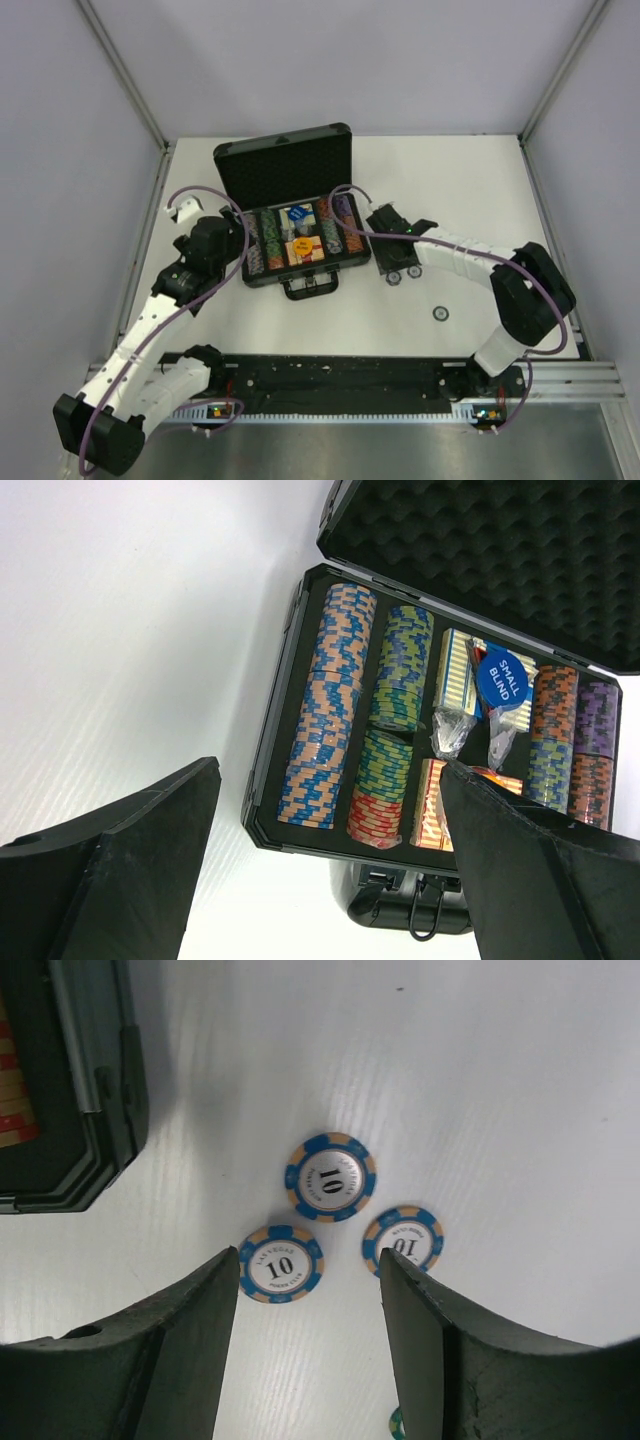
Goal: Pack up texas hold em set
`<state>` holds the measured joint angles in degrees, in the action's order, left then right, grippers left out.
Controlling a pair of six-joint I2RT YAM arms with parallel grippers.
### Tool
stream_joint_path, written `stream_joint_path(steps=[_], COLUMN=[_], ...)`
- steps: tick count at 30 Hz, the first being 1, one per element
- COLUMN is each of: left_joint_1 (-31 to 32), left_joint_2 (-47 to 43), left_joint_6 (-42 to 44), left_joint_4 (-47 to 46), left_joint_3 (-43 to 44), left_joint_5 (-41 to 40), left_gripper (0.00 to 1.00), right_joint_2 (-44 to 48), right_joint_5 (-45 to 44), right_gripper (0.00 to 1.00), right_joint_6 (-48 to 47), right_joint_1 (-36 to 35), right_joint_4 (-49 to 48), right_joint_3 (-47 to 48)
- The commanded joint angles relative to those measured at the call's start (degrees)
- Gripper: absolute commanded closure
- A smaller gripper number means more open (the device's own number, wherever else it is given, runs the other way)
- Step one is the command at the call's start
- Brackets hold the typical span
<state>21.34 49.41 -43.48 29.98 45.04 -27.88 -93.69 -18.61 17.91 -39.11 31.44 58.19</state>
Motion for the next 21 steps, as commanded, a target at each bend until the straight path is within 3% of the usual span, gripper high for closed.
stream_joint_path(steps=[1,8,21], left_joint_1=[-0.25,-0.25,-0.34], left_joint_2=[-0.19,-0.01,0.07], left_joint_6=[0.33,0.51,0.33], left_joint_4=[-2.38,-2.73,-3.00], left_joint_3=[1.11,1.46,0.93], left_joint_5=[-0.69,-0.60,0.19], left_gripper=[0.03,0.03,0.03], right_joint_2=[6.06,6.59,1.67], right_joint_5=[-2.31,-0.46,2.70], right_gripper=[0.42,0.42,0.42], right_joint_6=[3.35,7.40,7.05], right_joint_1=[4.03,9.67,11.60], right_joint_4=[1.52,2.57,1.61], right_joint_3=[1.14,-2.47,-3.26])
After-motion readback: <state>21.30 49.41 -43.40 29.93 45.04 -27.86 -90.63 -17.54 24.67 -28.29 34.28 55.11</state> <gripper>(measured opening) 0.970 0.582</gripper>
